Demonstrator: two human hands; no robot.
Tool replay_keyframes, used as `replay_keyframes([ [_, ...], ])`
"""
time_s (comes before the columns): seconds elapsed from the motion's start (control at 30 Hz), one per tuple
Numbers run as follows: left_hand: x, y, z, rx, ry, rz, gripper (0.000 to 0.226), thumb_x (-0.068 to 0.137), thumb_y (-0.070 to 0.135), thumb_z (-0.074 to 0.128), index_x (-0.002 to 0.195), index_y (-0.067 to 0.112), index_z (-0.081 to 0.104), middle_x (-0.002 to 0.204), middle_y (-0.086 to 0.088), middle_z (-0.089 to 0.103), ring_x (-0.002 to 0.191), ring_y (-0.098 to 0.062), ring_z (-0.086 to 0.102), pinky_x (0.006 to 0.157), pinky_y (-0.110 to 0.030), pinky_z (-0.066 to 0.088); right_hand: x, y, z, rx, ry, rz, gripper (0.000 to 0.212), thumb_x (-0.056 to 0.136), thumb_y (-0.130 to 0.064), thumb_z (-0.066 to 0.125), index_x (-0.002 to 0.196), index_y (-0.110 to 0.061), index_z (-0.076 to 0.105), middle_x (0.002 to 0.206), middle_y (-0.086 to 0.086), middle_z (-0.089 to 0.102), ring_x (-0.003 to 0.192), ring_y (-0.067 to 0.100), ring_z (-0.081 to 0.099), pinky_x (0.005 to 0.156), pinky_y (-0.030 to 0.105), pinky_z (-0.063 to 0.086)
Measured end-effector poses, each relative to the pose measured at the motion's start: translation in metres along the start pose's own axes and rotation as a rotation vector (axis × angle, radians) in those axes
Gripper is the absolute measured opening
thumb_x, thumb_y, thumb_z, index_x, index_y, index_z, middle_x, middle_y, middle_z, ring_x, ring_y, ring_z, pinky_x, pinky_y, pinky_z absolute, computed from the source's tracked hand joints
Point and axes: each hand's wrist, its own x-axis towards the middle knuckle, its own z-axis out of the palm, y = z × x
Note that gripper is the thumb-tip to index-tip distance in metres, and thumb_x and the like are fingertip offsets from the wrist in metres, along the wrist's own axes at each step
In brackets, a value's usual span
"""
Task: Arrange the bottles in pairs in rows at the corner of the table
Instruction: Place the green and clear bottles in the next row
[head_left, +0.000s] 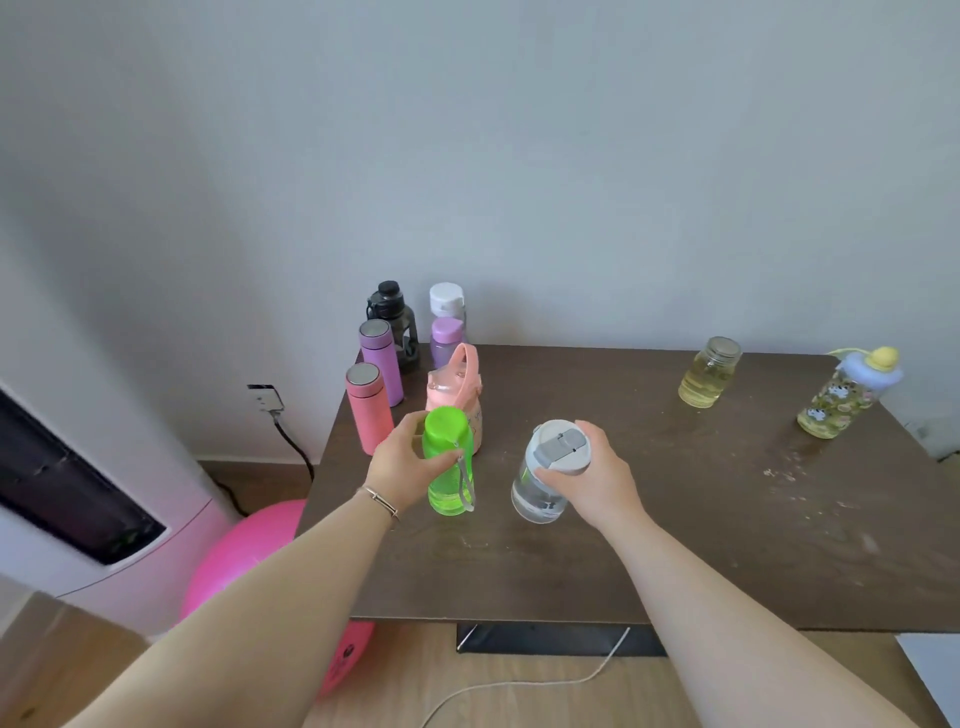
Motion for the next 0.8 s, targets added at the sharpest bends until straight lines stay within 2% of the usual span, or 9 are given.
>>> replay_keyframes([
  [0.13, 0.002, -0.03, -0.036, 0.008, 0.027, -0.028, 0.057, 0.07, 0.035, 0.084, 0.119, 0.029, 0.055, 0.102, 0.011, 0.068, 0.097, -0.007, 0.063, 0.084, -0.025, 0.05, 0.002, -0.021, 0.04, -0.026, -0.019, -0.018, 0.086, 0.085, -0.031, 0.091, 0.157, -0.031, 0.045, 0.147, -0.004, 0.063, 0.135, 0.026, 0.06, 0.111, 0.044, 0.056],
  [0.27, 0.006, -0.052, -0.066, 0.046, 0.051, -0.03, 0.058, 0.071, 0.035, 0.084, 0.121, 0.029, 0.055, 0.102, 0.012, 0.066, 0.097, -0.006, 0.06, 0.082, -0.023, 0.044, 0.004, -0.04, 0.076, -0.049, -0.044, -0.045, 0.082, 0.085, -0.028, 0.092, 0.154, -0.029, 0.047, 0.132, -0.007, 0.062, 0.127, 0.023, 0.06, 0.098, 0.034, 0.051],
  [0.33, 0.008, -0.064, -0.076, 0.057, 0.055, -0.034, 0.06, 0.071, 0.036, 0.084, 0.123, 0.028, 0.055, 0.103, 0.013, 0.065, 0.098, -0.005, 0.058, 0.082, -0.022, 0.042, 0.006, -0.047, 0.092, -0.052, -0.055, -0.051, 0.08, 0.086, -0.029, 0.092, 0.153, -0.03, 0.048, 0.127, -0.01, 0.059, 0.121, 0.02, 0.058, 0.097, 0.033, 0.049],
  [0.4, 0.013, -0.076, -0.083, 0.069, 0.053, -0.042, 0.061, 0.071, 0.037, 0.084, 0.124, 0.027, 0.055, 0.106, 0.013, 0.065, 0.098, -0.005, 0.058, 0.082, -0.021, 0.041, 0.009, -0.053, 0.107, -0.058, -0.061, -0.054, 0.08, 0.085, -0.03, 0.092, 0.153, -0.03, 0.048, 0.126, -0.011, 0.059, 0.118, 0.018, 0.056, 0.1, 0.034, 0.05],
  [0.53, 0.021, -0.096, -0.09, 0.075, 0.047, -0.05, 0.061, 0.07, 0.039, 0.083, 0.123, 0.027, 0.056, 0.107, 0.013, 0.066, 0.1, -0.008, 0.06, 0.081, -0.021, 0.041, 0.015, -0.056, 0.132, -0.071, -0.076, -0.05, 0.076, 0.085, -0.031, 0.093, 0.149, -0.031, 0.05, 0.128, -0.01, 0.063, 0.118, 0.018, 0.059, 0.097, 0.032, 0.049],
  [0.7, 0.029, -0.113, -0.091, 0.087, 0.035, -0.051, 0.06, 0.071, 0.041, 0.082, 0.123, 0.027, 0.055, 0.11, 0.012, 0.065, 0.102, -0.01, 0.06, 0.083, -0.025, 0.043, 0.021, -0.052, 0.153, -0.097, -0.067, -0.029, 0.078, 0.083, -0.033, 0.093, 0.148, -0.033, 0.051, 0.138, -0.007, 0.067, 0.127, 0.023, 0.063, 0.106, 0.041, 0.057],
  [0.8, 0.034, -0.116, -0.09, 0.081, 0.038, -0.057, 0.061, 0.071, 0.041, 0.082, 0.124, 0.026, 0.055, 0.109, 0.012, 0.065, 0.1, -0.01, 0.06, 0.081, -0.023, 0.042, 0.024, -0.05, 0.16, -0.108, -0.066, -0.024, 0.076, 0.084, -0.036, 0.093, 0.147, -0.033, 0.051, 0.139, -0.006, 0.067, 0.127, 0.023, 0.064, 0.106, 0.041, 0.057],
])
